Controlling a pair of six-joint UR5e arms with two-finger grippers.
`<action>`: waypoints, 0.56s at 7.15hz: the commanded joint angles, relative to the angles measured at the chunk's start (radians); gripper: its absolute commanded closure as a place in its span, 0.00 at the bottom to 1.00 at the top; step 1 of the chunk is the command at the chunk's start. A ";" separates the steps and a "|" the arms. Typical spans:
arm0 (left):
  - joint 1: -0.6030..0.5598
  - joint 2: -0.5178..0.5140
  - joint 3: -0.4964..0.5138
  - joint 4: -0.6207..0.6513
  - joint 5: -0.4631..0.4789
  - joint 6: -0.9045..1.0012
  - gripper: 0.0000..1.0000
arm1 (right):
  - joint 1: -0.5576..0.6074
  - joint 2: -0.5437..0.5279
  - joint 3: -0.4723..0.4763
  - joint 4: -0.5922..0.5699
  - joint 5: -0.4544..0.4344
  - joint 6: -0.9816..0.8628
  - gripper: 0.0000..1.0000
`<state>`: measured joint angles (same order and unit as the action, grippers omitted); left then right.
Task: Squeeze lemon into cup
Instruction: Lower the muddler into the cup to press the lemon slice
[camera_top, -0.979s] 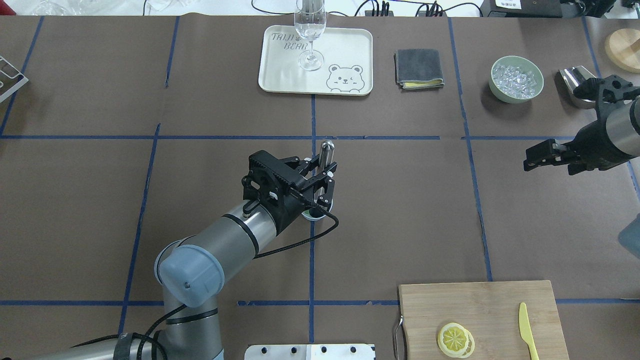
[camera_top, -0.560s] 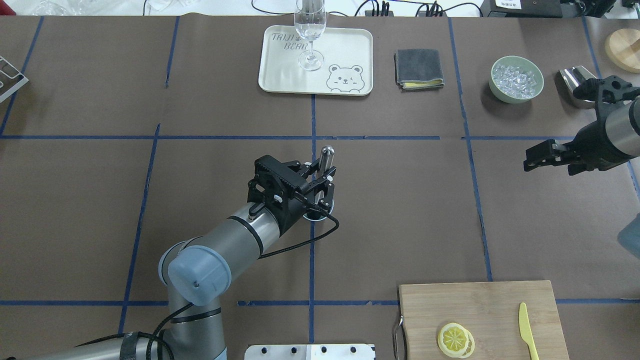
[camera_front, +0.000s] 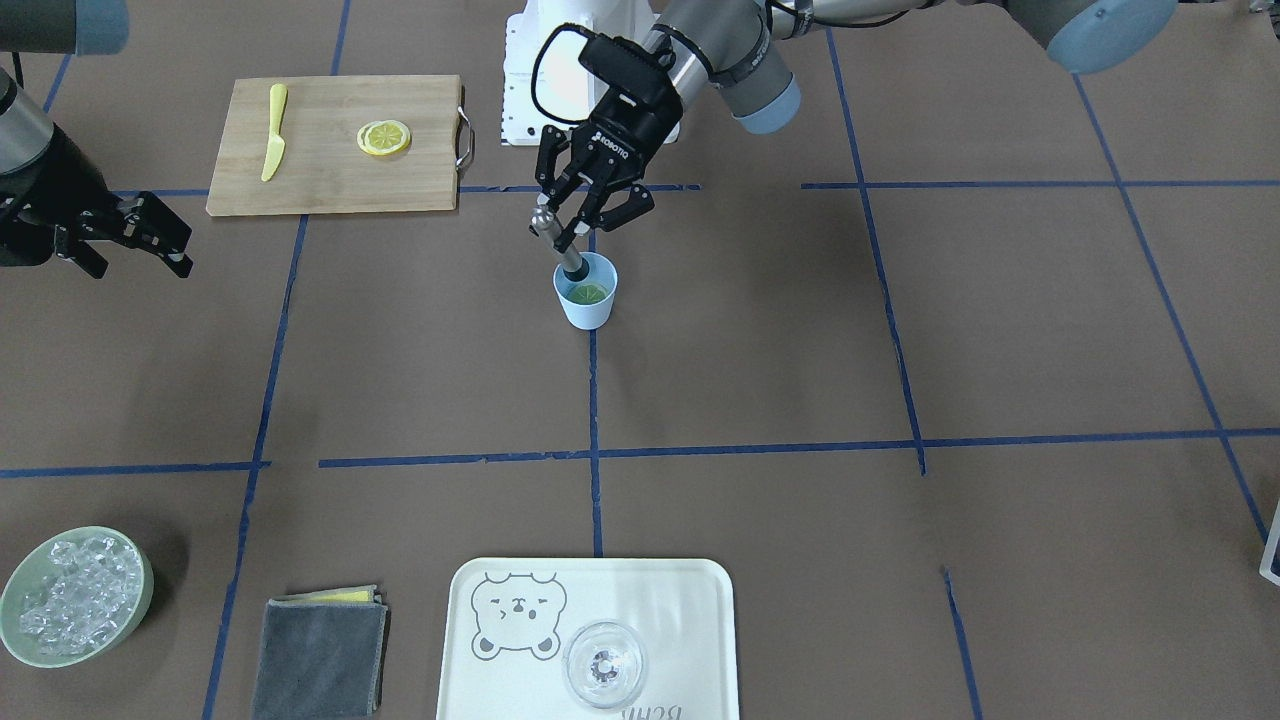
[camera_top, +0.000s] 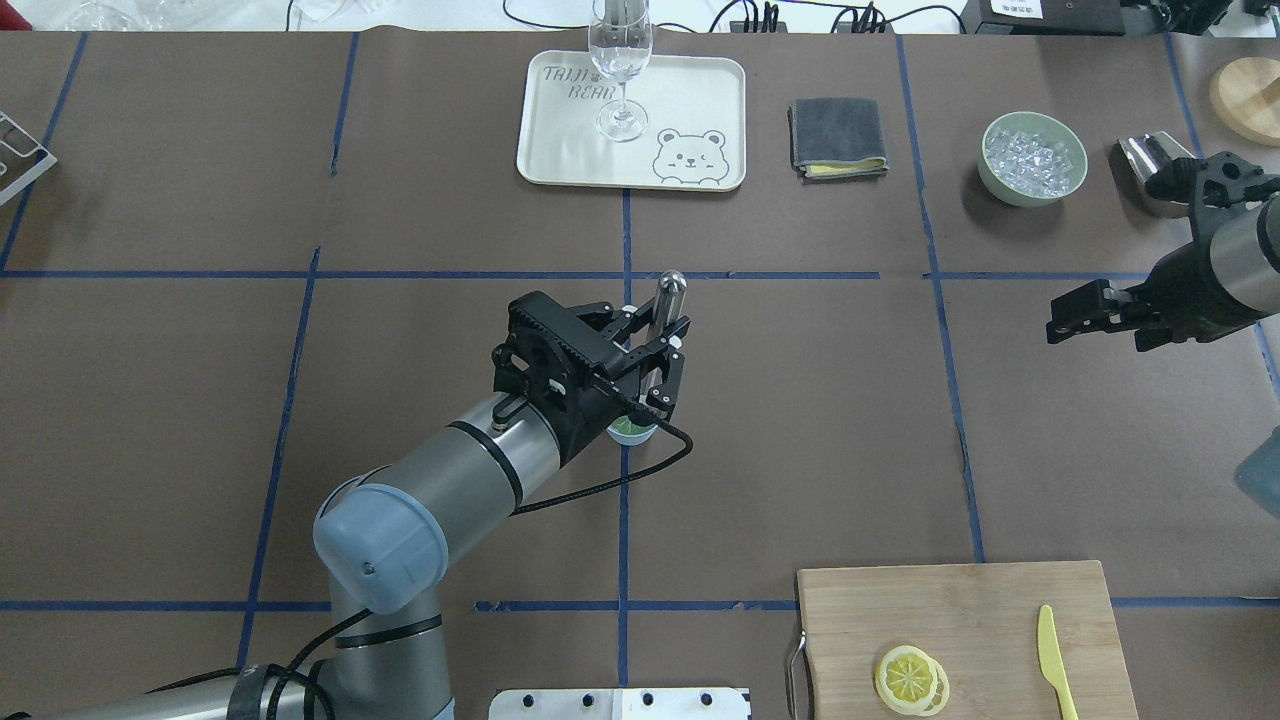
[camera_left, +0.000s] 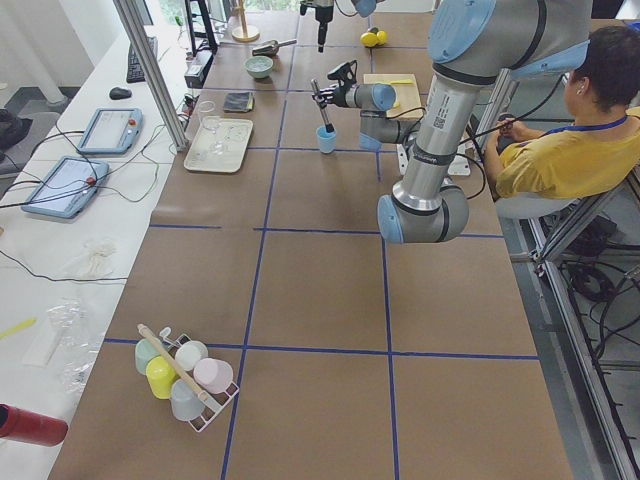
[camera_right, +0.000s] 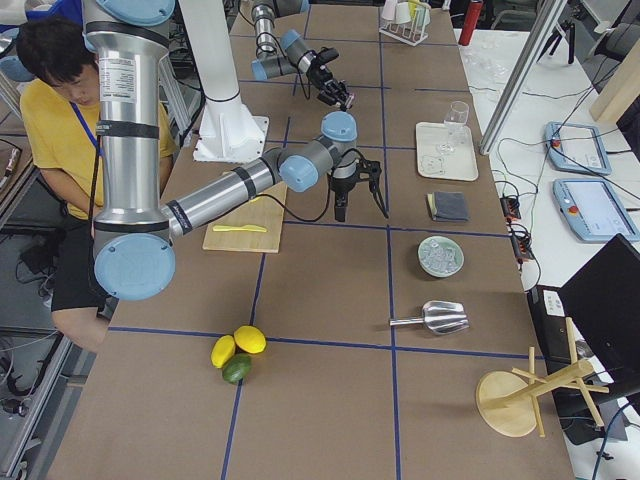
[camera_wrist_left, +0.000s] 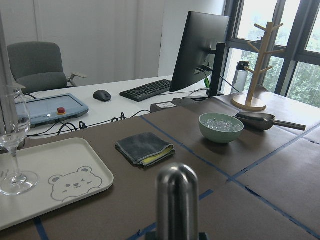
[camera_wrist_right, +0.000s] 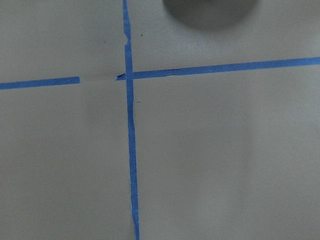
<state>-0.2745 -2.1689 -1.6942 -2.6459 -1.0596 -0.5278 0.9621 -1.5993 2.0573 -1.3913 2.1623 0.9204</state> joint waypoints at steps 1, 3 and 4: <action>-0.116 -0.008 -0.077 0.030 -0.163 0.034 1.00 | 0.003 -0.002 0.007 0.000 0.005 0.001 0.00; -0.292 0.006 -0.236 0.290 -0.446 0.025 1.00 | 0.004 -0.008 0.007 0.000 0.014 0.000 0.00; -0.322 0.080 -0.313 0.495 -0.469 -0.027 1.00 | 0.004 -0.011 0.009 0.002 0.013 0.000 0.00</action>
<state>-0.5360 -2.1464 -1.9142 -2.3621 -1.4524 -0.5159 0.9660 -1.6068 2.0651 -1.3910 2.1751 0.9209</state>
